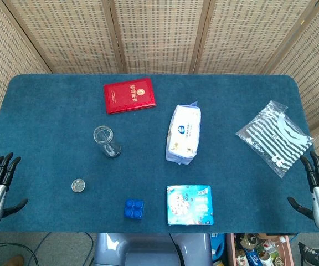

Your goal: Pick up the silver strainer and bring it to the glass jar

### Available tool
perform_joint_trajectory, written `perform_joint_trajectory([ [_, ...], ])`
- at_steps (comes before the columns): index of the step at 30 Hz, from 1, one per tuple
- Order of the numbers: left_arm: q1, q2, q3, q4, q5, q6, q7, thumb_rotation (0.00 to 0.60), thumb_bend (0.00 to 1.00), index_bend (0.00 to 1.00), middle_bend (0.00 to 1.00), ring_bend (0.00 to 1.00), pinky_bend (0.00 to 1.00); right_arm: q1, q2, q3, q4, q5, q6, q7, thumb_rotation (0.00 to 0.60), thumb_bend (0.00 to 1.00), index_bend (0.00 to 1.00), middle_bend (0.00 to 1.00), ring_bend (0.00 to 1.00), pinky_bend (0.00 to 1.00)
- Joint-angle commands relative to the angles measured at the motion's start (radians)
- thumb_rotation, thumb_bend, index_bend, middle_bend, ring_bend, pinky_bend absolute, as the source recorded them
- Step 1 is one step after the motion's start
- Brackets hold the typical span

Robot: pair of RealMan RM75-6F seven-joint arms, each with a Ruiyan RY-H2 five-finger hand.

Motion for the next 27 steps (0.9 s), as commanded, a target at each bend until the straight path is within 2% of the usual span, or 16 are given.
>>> perform_joint_trajectory([
  [1, -0.001, 0.003, 0.000, -0.001, -0.002, -0.005, -0.003, 0.600, 0.14, 0.00, 0.00, 0.00, 0.00, -0.001, 0.000, 0.002, -0.001, 0.002, 0.002, 0.006, 0.600, 0.00, 0.00, 0.00, 0.00, 0.00],
  [7, -0.023, 0.009, 0.006, -0.001, -0.018, -0.062, -0.027, 0.600, 0.15, 0.00, 0.00, 0.00, 0.00, 0.002, 0.003, 0.006, -0.005, 0.010, -0.004, 0.020, 0.600, 0.00, 0.00, 0.00, 0.00, 0.00],
  [11, -0.087, -0.001, 0.000, 0.018, -0.049, -0.184, -0.080, 0.600, 0.15, 0.01, 0.00, 0.00, 0.00, 0.003, 0.004, 0.008, -0.004, 0.013, -0.006, 0.025, 0.600, 0.00, 0.00, 0.00, 0.00, 0.00],
  [14, -0.148, -0.023, -0.013, 0.055, -0.078, -0.289, -0.143, 0.600, 0.15, 0.16, 0.00, 0.00, 0.00, 0.005, 0.004, 0.009, -0.003, 0.018, -0.011, 0.027, 0.600, 0.00, 0.00, 0.00, 0.00, 0.00],
  [16, -0.180, -0.046, -0.023, 0.088, -0.109, -0.343, -0.135, 0.600, 0.16, 0.28, 0.00, 0.00, 0.00, 0.006, 0.005, 0.010, 0.000, 0.024, -0.016, 0.030, 0.600, 0.00, 0.00, 0.00, 0.00, 0.00],
  [18, -0.206, -0.076, -0.032, 0.115, -0.149, -0.388, -0.108, 0.600, 0.21, 0.34, 0.00, 0.00, 0.00, 0.008, 0.008, 0.011, 0.000, 0.030, -0.021, 0.036, 0.600, 0.00, 0.00, 0.00, 0.00, 0.00],
  [22, -0.248, -0.155, -0.047, 0.164, -0.239, -0.465, -0.073, 0.600, 0.28, 0.39, 0.00, 0.00, 0.00, 0.008, 0.013, 0.016, 0.002, 0.040, -0.023, 0.059, 0.600, 0.00, 0.00, 0.00, 0.00, 0.00],
  [27, -0.271, -0.232, -0.056, 0.220, -0.319, -0.495, -0.022, 0.600, 0.32, 0.41, 0.00, 0.00, 0.00, 0.011, 0.029, 0.015, 0.001, 0.052, -0.039, 0.089, 0.600, 0.00, 0.00, 0.00, 0.00, 0.00],
])
